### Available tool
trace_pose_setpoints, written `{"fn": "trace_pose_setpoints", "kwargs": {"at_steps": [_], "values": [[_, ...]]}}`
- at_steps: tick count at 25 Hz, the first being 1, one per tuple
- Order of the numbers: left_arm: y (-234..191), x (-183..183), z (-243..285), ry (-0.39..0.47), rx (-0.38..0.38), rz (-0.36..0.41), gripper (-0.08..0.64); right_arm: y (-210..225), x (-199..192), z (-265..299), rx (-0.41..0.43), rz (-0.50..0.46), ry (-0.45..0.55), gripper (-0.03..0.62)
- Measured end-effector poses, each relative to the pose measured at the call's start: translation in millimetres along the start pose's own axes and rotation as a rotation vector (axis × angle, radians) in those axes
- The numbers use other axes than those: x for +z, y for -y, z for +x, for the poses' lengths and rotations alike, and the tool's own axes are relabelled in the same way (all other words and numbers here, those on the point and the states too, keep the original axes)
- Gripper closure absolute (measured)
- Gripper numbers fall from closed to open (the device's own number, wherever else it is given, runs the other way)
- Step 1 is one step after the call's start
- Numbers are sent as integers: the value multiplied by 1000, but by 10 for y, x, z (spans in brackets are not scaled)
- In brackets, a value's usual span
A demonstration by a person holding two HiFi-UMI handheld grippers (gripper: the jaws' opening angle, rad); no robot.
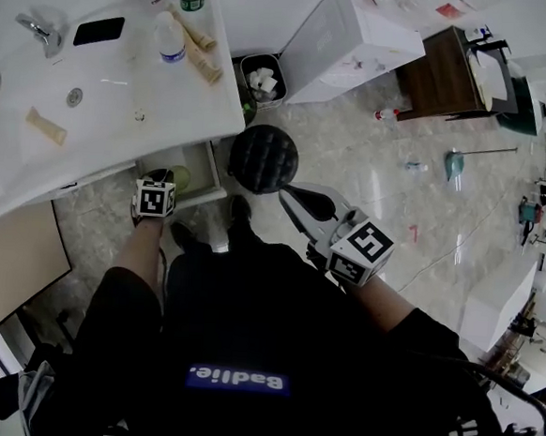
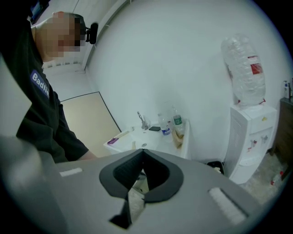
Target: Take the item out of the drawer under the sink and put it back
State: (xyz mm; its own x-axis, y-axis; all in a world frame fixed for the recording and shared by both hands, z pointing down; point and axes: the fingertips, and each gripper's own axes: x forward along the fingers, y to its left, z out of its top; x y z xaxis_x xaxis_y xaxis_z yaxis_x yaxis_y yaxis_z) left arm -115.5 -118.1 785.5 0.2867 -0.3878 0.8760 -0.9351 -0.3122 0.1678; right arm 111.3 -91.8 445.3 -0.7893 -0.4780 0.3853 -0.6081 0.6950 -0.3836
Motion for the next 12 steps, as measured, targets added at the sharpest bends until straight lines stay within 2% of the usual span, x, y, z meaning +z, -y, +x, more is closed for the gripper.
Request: {"fn": "trace_pose_setpoints", "kwargs": {"at_steps": [6,12], "values": [[240,324,-706,192,-73,-57,535,-307,148,109,41,-34,51,591],[536,600,-1523,368,-146,18,535,-622,267,221,75,-63,95,591]]}}
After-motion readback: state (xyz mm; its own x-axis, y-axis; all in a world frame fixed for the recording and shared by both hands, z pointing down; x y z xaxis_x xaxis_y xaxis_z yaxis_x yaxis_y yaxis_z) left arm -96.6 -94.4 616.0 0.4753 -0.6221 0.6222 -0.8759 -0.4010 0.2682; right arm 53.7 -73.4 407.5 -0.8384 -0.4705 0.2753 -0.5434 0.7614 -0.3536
